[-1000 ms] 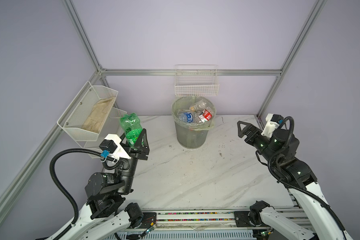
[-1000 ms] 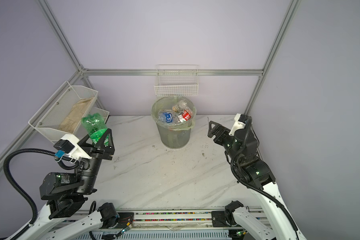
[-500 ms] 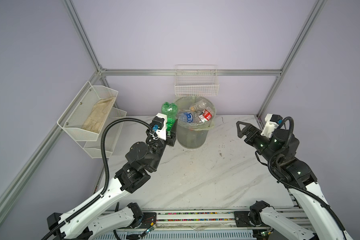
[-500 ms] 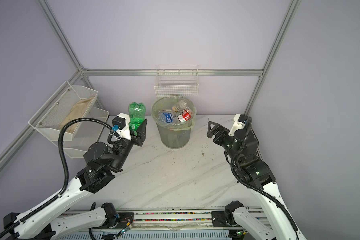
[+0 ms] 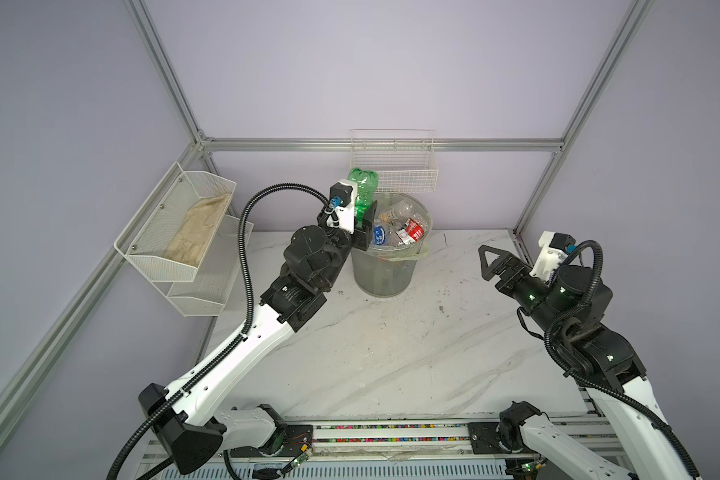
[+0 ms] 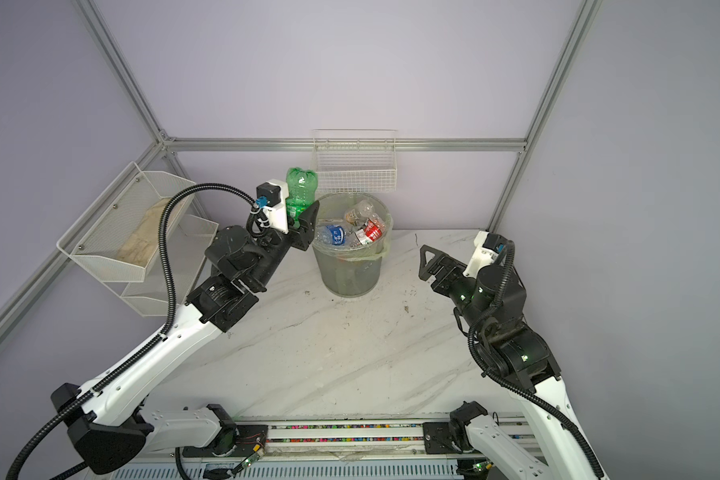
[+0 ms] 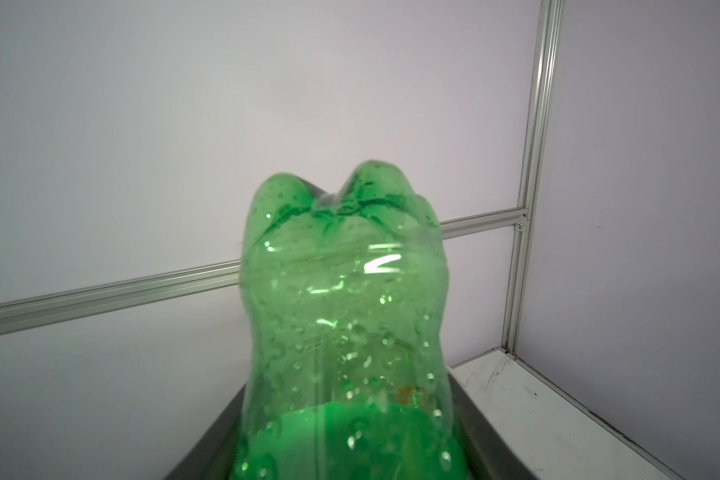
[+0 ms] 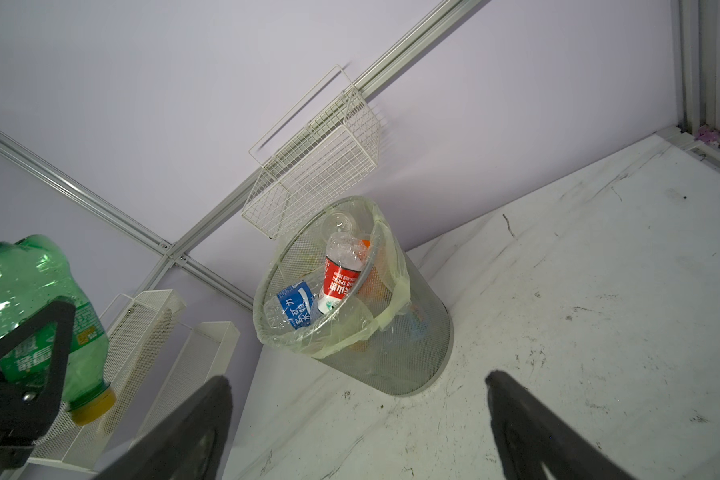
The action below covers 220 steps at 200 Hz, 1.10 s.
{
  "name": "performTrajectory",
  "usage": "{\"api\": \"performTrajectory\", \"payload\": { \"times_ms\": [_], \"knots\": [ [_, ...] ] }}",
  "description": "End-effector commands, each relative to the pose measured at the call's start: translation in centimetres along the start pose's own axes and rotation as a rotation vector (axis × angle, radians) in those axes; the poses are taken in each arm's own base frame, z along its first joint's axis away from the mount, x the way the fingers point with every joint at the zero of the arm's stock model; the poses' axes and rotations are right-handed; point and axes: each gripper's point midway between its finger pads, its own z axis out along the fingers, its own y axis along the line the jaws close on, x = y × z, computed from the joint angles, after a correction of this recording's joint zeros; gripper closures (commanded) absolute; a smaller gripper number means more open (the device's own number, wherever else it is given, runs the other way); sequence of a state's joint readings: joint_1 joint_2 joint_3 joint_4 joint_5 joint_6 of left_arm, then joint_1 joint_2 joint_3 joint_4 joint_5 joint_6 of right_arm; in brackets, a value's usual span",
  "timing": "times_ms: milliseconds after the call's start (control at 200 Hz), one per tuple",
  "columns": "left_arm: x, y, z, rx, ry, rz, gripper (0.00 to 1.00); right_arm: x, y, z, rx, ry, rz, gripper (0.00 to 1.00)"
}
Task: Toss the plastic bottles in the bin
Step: 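Open the left gripper over the bin to drop the green bottle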
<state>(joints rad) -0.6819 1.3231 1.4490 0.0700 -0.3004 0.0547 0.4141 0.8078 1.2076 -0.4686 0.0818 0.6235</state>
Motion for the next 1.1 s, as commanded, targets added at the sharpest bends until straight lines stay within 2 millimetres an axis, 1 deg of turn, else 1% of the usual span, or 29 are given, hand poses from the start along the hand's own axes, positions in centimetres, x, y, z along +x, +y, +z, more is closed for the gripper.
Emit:
{"api": "performTrajectory", "payload": {
  "times_ms": [0,40,60,70,85,265,325,350,355,360,375,410,430,445,475,485,500,515,565,615,755,870,1095],
  "knots": [
    [-4.9,0.1,0.8,0.039,-0.094,-0.061,1.0,0.9,-0.7,0.0,0.019,0.03,-0.007,0.03],
    [-4.5,0.0,1.6,0.044,-0.077,-0.062,1.0,0.9,-0.8,-0.1,0.02,0.028,-0.01,0.03],
    [-4.9,0.1,1.6,0.046,-0.082,-0.066,1.0,0.9,-0.8,-0.1,0.02,0.028,-0.009,0.03],
    [-3.7,-0.2,2.5,0.05,-0.057,-0.061,1.0,0.9,-0.8,-0.2,0.02,0.028,-0.009,0.03],
    [-3.2,-0.4,3.0,0.052,-0.044,-0.061,1.0,0.9,-0.8,-0.2,0.022,0.027,-0.011,0.03],
    [-0.3,-0.9,6.5,0.07,0.037,-0.068,1.0,0.9,-0.8,-0.3,0.02,0.03,-0.013,0.03],
    [1.1,-0.7,7.9,0.062,0.092,-0.072,0.96,1.0,-0.8,-0.2,0.018,0.032,-0.011,0.03],
    [1.4,-0.6,8.3,0.056,0.11,-0.073,0.93,1.0,-0.8,-0.2,0.016,0.033,-0.012,0.03],
    [1.9,-0.7,8.6,0.056,0.122,-0.07,0.92,1.0,-0.7,-0.3,0.016,0.033,-0.012,0.03],
    [1.7,-0.6,8.5,0.054,0.12,-0.072,0.91,1.0,-0.7,-0.3,0.016,0.033,-0.012,0.03],
    [2.0,-0.5,8.9,0.05,0.131,-0.07,0.89,0.9,-0.7,-0.3,0.014,0.033,-0.012,0.03],
    [2.9,-0.4,9.6,0.041,0.162,-0.063,0.79,0.9,-0.7,-0.3,0.013,0.033,-0.012,0.03],
    [3.1,-0.3,9.9,0.038,0.174,-0.059,0.7,0.9,-0.6,-0.3,0.011,0.034,-0.012,0.03],
    [3.5,-0.3,10.2,0.034,0.187,-0.056,0.58,0.9,-0.6,-0.4,0.01,0.032,-0.011,0.03],
    [3.9,-0.2,10.6,0.027,0.207,-0.048,0.23,0.8,-0.6,-0.5,0.01,0.032,-0.011,0.03],
    [3.8,-0.1,10.6,0.023,0.211,-0.046,0.14,0.8,-0.6,-0.5,0.011,0.032,-0.012,0.03],
    [3.9,-0.1,10.8,0.019,0.217,-0.045,0.05,0.8,-0.6,-0.5,0.011,0.032,-0.013,0.03],
    [3.8,0.0,10.9,0.013,0.225,-0.043,0.01,0.7,-0.5,-0.6,0.009,0.031,-0.014,0.03],
    [3.0,0.6,10.8,-0.016,0.227,-0.054,0.0,0.7,-0.6,-0.7,0.011,0.032,-0.018,0.03],
    [1.5,0.9,10.3,-0.027,0.197,-0.073,0.0,0.7,-0.6,-0.8,0.016,0.031,-0.021,0.03],
    [-3.5,1.3,7.5,0.009,0.059,-0.135,0.0,0.9,-0.9,-0.7,0.023,0.034,-0.023,0.03],
    [-5.3,1.4,5.6,0.028,0.007,-0.161,0.0,1.3,-0.9,-0.2,0.022,0.048,-0.021,0.03],
    [-7.2,2.6,2.7,0.004,-0.054,-0.181,0.0,1.3,-0.8,-0.2,0.019,0.05,-0.017,0.03]
  ]
}}
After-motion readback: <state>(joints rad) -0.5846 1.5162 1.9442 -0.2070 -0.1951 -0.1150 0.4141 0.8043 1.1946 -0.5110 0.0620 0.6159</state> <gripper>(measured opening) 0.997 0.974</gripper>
